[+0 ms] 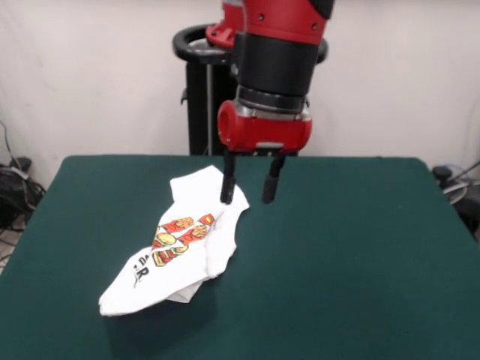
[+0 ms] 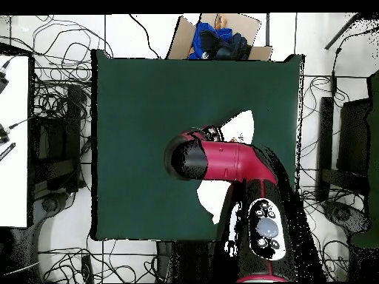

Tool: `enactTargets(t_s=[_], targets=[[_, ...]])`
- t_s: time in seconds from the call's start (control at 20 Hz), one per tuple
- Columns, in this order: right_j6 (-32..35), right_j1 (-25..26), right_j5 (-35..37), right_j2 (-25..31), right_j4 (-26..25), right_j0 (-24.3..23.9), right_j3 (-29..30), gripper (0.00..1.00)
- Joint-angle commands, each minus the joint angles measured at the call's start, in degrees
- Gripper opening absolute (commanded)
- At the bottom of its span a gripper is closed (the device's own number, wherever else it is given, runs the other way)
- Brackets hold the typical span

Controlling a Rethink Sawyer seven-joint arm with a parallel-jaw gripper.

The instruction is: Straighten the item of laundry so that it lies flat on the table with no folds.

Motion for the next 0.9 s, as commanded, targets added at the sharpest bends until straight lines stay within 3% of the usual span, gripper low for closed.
enactTargets(t_s=[0.05,0.6,0.9], targets=[[18.6,6.7,-6.0,-6.1,2.9,1.2,-3.4,1.00],[22.3,12.8,-16.2,-6.9,4.9,0.7,-1.5,1.00],[9.8,10.8,-12.2,2.7,-1.7,-5.0,1.8,1.00]])
